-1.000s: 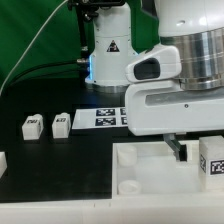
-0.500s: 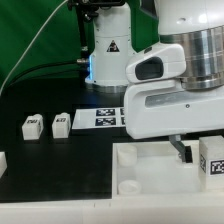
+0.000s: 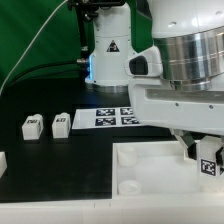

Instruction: Assemble one leg

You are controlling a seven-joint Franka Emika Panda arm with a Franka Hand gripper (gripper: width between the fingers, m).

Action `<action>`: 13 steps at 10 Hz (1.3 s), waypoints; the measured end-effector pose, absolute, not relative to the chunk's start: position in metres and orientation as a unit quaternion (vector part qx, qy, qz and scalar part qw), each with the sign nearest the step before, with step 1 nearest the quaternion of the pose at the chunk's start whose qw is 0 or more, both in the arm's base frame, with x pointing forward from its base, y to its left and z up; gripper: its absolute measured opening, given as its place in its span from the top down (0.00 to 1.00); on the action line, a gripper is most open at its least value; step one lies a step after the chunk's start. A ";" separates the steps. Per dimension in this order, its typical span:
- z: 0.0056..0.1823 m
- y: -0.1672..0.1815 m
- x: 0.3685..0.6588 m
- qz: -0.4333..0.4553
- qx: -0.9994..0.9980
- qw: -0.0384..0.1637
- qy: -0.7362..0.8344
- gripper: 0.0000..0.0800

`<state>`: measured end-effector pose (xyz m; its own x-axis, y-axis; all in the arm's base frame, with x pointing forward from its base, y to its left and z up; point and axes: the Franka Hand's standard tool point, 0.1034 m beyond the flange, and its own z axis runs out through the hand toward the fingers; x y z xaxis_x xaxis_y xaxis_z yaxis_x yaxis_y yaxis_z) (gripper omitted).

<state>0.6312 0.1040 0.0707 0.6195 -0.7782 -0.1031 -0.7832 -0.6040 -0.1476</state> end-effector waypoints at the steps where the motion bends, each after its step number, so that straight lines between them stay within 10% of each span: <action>1: 0.070 0.104 0.630 0.025 -0.845 0.089 0.527 0.63; 7: 0.070 0.108 0.626 0.049 -0.677 0.094 0.728 0.63; 10: 0.073 0.112 0.626 0.028 -0.818 0.092 0.567 0.26; 13: 0.073 0.111 0.627 0.011 -0.901 0.093 0.423 0.19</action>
Offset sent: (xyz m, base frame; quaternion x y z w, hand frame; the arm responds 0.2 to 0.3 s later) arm 0.0048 0.0069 0.0027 0.0563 -0.0085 0.4031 0.9134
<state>0.6270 0.1110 0.0727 0.6422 -0.7601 -0.0992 -0.7643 -0.6252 -0.1580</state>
